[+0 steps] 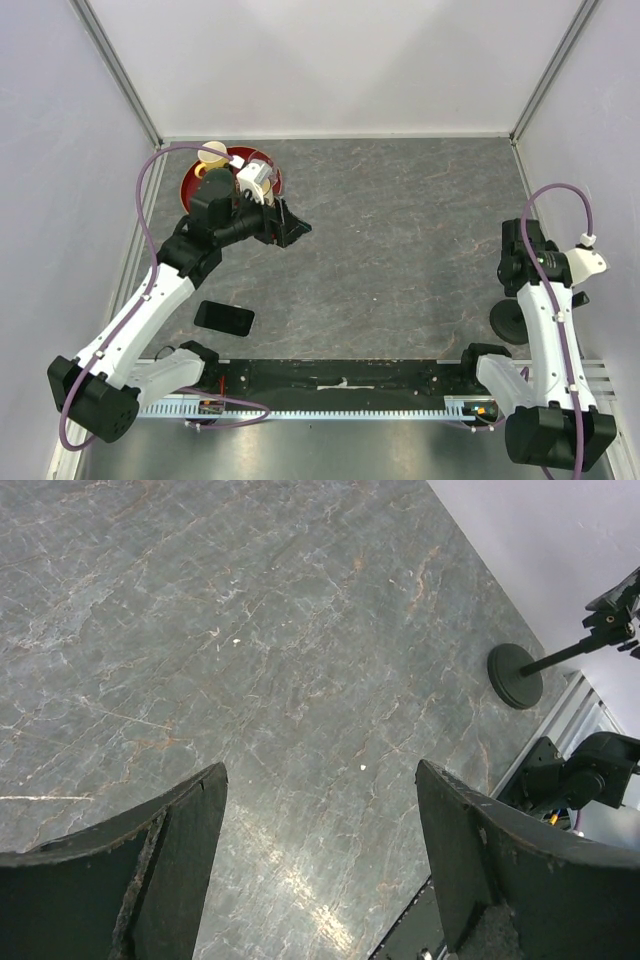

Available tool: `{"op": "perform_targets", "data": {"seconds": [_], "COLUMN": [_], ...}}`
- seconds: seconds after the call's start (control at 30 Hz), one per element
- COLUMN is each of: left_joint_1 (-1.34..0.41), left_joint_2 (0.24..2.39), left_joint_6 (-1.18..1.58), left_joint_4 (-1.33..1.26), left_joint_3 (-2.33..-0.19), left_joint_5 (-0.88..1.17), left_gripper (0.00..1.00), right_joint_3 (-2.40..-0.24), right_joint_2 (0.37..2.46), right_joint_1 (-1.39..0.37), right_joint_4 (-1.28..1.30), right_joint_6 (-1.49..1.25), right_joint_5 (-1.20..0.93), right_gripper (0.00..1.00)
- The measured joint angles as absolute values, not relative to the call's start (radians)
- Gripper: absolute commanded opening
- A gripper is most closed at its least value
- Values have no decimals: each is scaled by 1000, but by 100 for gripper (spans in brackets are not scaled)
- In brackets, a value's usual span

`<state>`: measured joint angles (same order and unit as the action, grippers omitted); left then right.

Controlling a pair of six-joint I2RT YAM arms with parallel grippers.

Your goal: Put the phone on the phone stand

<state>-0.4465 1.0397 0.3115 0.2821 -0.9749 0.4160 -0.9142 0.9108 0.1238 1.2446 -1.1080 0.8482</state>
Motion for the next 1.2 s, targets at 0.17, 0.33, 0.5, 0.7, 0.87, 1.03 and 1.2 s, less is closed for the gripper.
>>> {"op": "perform_targets", "data": {"seconds": [0.17,0.33,0.5,0.7,0.87,1.03,1.2], "left_joint_1": [-451,-455,-459,-461,-461,-461,-461], "left_joint_2": [1040,1040,1040,1040,1040,1040,1040], "left_joint_6": [311,311,304,303,303,302,301], "left_joint_4": [282,282,282,282,282,283,283], "left_joint_3": [-975,-975,-975,-975,-975,-975,-975], "left_joint_5": [411,398,394,394,394,393,393], "left_gripper": [82,82,82,82,82,82,82], "right_joint_3": [-890,-876,-862,-849,-855,-870,-878], "right_joint_2": [898,873,846,812,818,830,883], "right_joint_1": [130,134,136,141,141,121,-67], "right_joint_4": [1206,1186,1158,1092,1033,927,795], "right_joint_6": [-1099,-1088,-1043,-915,-791,-646,-536], "right_joint_5": [832,832,816,753,671,480,304], "right_gripper": [77,52,19,0,0,0,0]}}
